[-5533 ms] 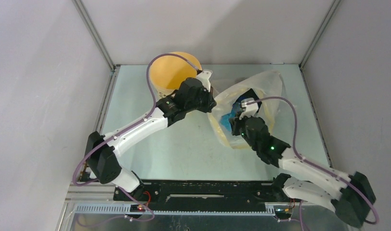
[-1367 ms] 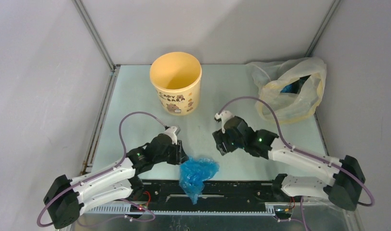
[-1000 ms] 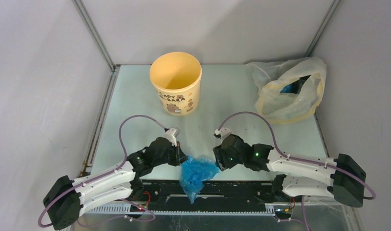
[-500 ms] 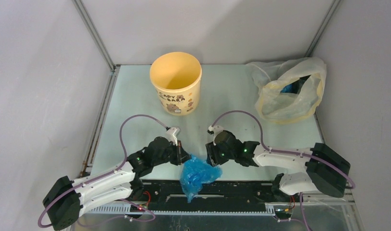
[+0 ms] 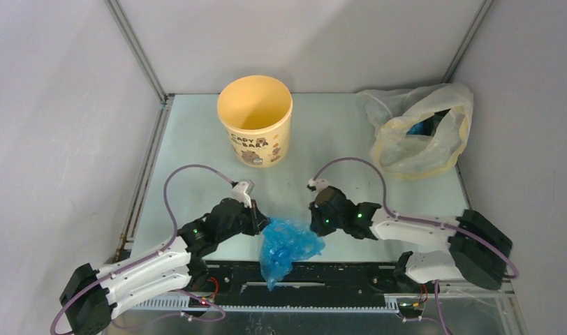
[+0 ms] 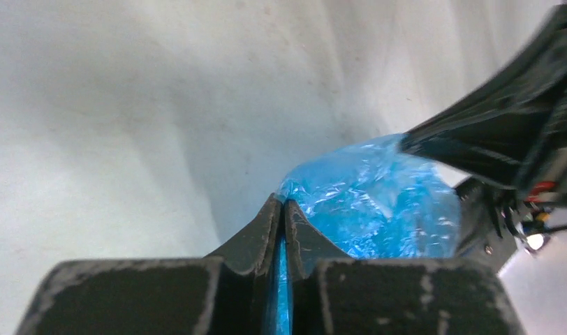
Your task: Put the trash bags into the trash bin
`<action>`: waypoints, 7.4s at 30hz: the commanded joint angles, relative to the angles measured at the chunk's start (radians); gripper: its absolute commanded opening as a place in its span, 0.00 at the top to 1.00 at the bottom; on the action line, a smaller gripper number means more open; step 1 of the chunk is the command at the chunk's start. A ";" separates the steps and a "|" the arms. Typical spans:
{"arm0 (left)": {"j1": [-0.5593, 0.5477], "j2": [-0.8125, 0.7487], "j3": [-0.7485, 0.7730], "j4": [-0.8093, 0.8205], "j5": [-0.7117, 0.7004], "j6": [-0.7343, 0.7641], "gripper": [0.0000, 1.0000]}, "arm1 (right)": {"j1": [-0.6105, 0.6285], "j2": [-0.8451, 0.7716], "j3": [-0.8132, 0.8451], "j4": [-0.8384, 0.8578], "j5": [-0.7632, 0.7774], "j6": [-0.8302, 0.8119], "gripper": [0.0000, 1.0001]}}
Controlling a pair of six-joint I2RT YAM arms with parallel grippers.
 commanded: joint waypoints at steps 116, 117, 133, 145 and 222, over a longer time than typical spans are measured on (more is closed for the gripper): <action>-0.544 0.516 0.479 0.150 0.184 0.093 0.89 | -0.065 -0.903 -0.219 -0.510 0.443 0.531 0.41; -0.543 0.491 0.484 0.130 0.165 0.099 0.90 | -0.066 -0.944 -0.236 -0.501 0.435 0.528 0.42; -0.388 0.145 0.663 -0.403 -0.176 0.138 0.93 | -0.062 -1.012 -0.249 -0.199 0.069 0.149 0.35; -0.372 0.150 0.856 -0.580 -0.186 0.256 0.93 | -0.034 -0.876 -0.215 0.037 -0.149 -0.145 0.20; 0.046 -0.298 0.588 -0.467 -0.067 -0.006 0.00 | 0.192 -0.775 -0.037 -0.113 0.496 0.122 1.00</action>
